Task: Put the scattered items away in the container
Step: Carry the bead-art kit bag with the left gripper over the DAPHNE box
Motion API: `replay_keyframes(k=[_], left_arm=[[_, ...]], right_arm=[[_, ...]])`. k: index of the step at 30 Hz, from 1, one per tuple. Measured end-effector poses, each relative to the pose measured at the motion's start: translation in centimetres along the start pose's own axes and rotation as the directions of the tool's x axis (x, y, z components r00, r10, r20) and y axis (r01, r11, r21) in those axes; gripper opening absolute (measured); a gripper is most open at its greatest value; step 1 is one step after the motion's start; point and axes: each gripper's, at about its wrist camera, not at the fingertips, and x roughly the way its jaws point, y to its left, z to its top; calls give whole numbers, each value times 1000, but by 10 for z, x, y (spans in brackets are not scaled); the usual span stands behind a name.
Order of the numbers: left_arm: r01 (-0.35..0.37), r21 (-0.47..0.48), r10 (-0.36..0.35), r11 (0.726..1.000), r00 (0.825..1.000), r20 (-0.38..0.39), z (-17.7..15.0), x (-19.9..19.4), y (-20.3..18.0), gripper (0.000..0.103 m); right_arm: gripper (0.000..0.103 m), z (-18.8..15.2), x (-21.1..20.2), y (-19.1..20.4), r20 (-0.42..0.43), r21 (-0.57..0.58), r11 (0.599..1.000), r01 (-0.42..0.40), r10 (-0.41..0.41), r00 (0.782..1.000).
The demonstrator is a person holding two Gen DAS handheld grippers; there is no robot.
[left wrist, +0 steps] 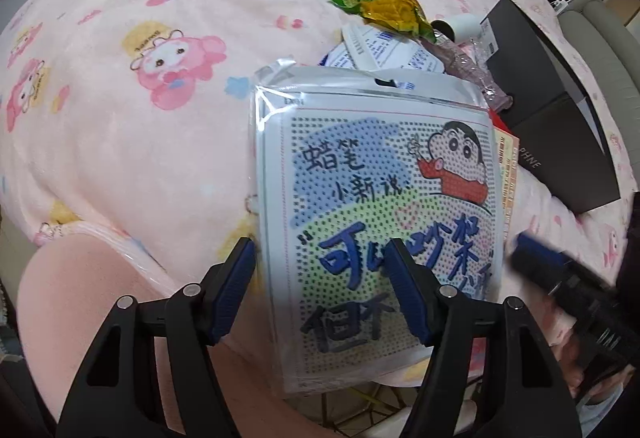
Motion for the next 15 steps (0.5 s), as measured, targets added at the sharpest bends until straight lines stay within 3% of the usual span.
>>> replay_keyframes(k=[13, 15], left_arm=[[74, 72, -75, 995, 997, 11, -9, -20, -21, 59], [89, 89, -91, 992, 995, 26, -12, -27, -29, 59]], right_arm=[[51, -9, 9, 8, -52, -2, 998, -65, 65, 997], [51, -7, -4, 5, -26, 10, 997, -74, 75, 997]])
